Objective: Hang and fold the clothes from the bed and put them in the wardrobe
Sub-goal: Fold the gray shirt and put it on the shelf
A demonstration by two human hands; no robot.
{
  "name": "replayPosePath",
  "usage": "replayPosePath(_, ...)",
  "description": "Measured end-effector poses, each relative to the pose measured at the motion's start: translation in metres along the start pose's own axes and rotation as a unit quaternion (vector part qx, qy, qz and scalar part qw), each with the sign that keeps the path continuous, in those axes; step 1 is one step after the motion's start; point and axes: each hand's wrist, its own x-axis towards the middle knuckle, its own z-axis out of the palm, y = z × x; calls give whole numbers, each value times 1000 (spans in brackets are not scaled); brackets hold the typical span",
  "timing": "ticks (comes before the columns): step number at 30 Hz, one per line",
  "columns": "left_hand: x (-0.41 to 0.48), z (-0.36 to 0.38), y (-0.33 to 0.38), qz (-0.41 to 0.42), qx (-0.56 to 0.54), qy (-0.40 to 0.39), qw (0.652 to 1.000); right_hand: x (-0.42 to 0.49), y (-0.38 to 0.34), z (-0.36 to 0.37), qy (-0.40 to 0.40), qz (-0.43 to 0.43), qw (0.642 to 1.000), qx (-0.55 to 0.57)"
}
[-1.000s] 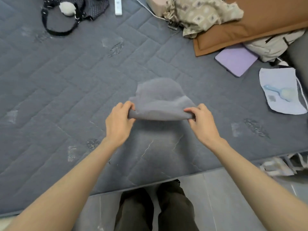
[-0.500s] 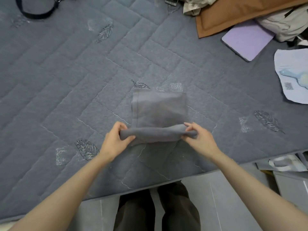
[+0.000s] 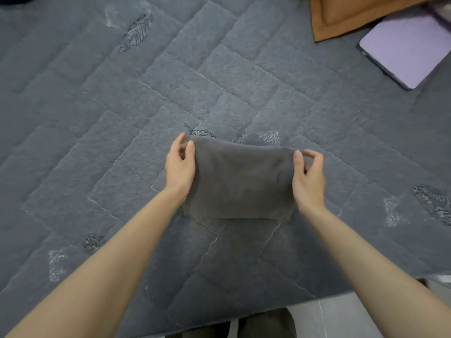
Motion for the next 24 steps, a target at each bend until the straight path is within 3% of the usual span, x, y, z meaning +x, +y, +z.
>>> replayPosePath(4,-8,11,-31,46,153,-3,987,5,27,18,-89,110,990,-3)
replayPosePath(7,-10,20,-47,49,245,24,968,1,40,27,-34,64,996,-46)
replayPosePath(10,-4,29,-52,61,236,62,968,5,41,35,2,15,997,-75)
replayPosePath(16,1,45,-58,57,297,141,943,5,47,57,100,9,976,-195)
replayPosePath(24,11,48,-53,-9,277,210,938,8,48,64,129,32,976,-172)
